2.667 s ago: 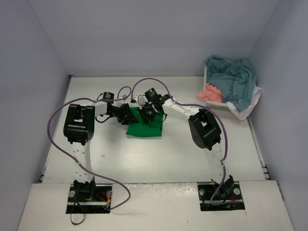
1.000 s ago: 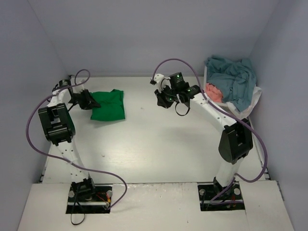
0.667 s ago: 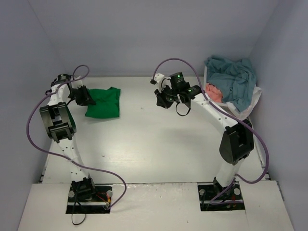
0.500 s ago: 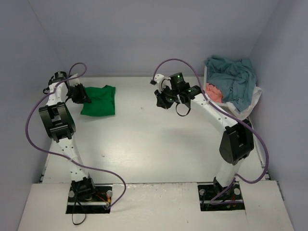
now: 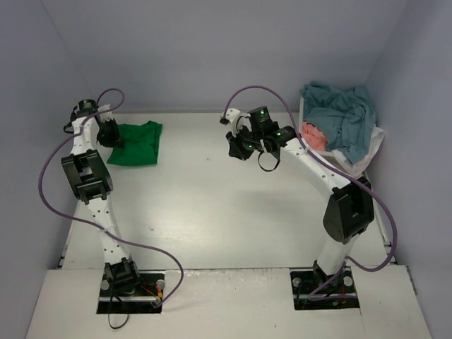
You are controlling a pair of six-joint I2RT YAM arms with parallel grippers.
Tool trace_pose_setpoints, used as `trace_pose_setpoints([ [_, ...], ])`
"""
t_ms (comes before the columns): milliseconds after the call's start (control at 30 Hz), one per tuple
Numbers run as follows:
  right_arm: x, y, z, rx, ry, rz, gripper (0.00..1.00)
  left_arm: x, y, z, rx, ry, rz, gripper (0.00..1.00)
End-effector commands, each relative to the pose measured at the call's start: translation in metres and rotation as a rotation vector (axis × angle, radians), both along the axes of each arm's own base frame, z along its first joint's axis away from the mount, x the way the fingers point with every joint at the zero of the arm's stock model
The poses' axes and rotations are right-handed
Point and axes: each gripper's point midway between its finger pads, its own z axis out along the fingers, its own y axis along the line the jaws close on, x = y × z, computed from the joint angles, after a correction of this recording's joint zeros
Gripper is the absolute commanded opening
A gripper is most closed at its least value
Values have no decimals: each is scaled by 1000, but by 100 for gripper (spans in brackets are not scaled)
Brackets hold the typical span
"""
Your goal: Fold and stack the t-shirts
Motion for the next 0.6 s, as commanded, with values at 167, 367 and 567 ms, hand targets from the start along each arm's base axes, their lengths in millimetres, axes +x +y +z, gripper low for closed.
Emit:
trace_pose_setpoints([
  [167, -7, 6, 33, 66, -63, 29, 2, 15, 44, 31, 232, -70, 36, 0],
  [367, -9, 7, 32, 69, -58, 30, 2, 21, 58, 32, 295, -81, 60, 0],
  [567, -12, 6, 27, 71, -51, 32, 2, 32, 66, 31, 334, -96, 65, 0],
])
